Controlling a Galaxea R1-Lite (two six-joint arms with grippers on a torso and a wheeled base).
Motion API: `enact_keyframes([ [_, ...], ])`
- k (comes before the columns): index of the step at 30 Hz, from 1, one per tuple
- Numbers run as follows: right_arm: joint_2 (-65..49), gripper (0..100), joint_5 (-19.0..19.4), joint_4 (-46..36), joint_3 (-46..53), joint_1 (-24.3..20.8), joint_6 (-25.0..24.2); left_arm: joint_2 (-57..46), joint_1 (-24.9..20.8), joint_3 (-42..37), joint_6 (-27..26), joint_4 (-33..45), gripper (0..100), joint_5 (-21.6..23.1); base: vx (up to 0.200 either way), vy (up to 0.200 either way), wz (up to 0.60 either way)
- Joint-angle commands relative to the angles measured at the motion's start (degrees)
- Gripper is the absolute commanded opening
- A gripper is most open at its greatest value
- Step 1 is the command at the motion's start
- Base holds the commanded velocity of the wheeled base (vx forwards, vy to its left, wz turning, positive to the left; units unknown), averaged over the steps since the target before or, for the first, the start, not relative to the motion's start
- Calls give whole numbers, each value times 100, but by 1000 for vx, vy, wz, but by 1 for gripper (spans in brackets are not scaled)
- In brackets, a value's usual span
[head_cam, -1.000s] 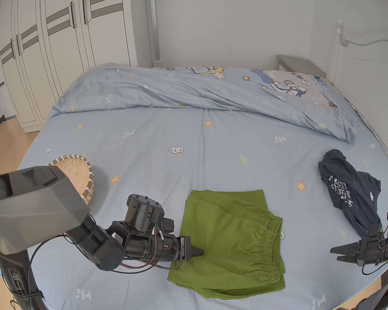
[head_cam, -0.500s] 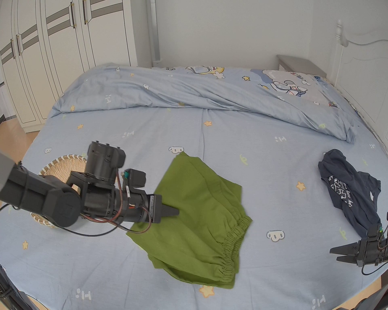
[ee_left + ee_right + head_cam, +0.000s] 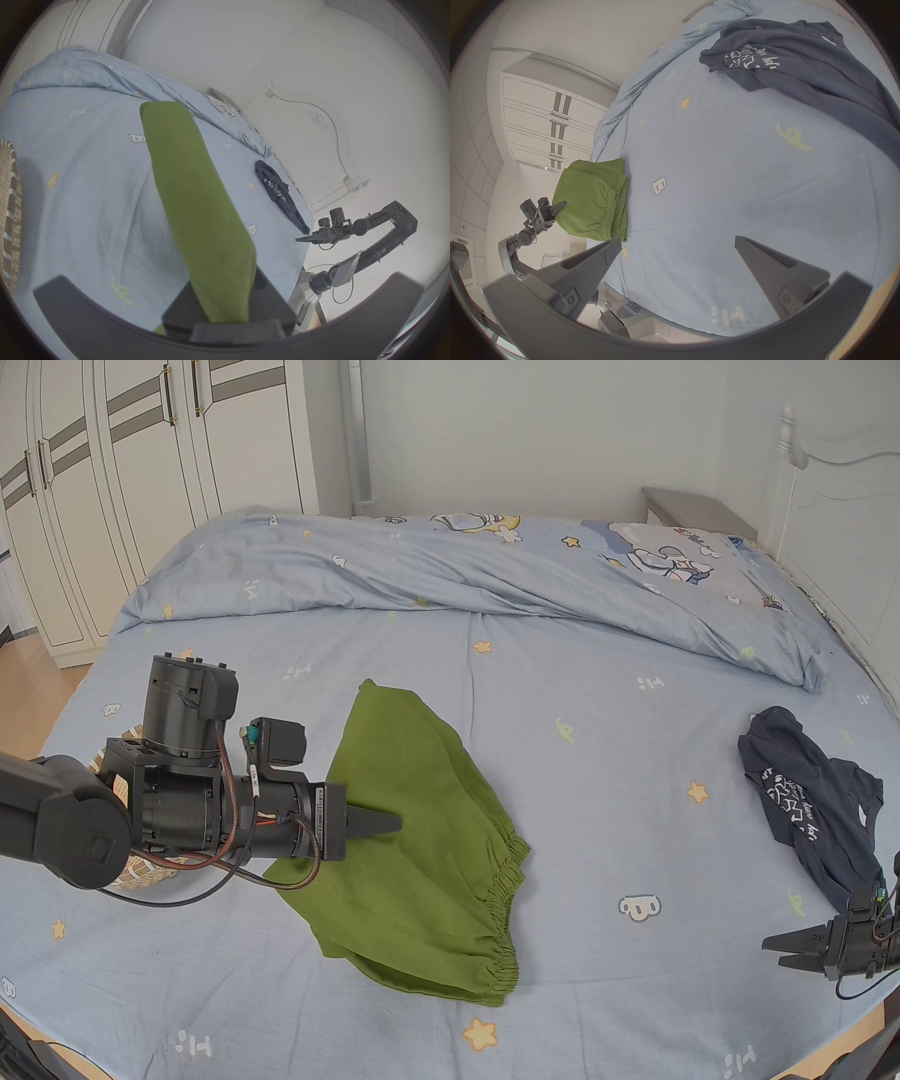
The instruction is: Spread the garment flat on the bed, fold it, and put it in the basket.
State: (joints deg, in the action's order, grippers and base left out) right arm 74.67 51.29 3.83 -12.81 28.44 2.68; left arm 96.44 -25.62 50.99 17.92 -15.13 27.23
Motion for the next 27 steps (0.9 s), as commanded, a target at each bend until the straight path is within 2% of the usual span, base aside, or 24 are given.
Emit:
enact_keyframes([
  [1, 30, 100, 4, -5, 7, -5, 4, -178, -4, -2, -8, -8, 0, 1, 0, 0, 0],
  [27, 30, 100, 4, -5, 51, -76, 4, -336, -109, -63, -34, -8, 0, 1, 0, 192, 0],
])
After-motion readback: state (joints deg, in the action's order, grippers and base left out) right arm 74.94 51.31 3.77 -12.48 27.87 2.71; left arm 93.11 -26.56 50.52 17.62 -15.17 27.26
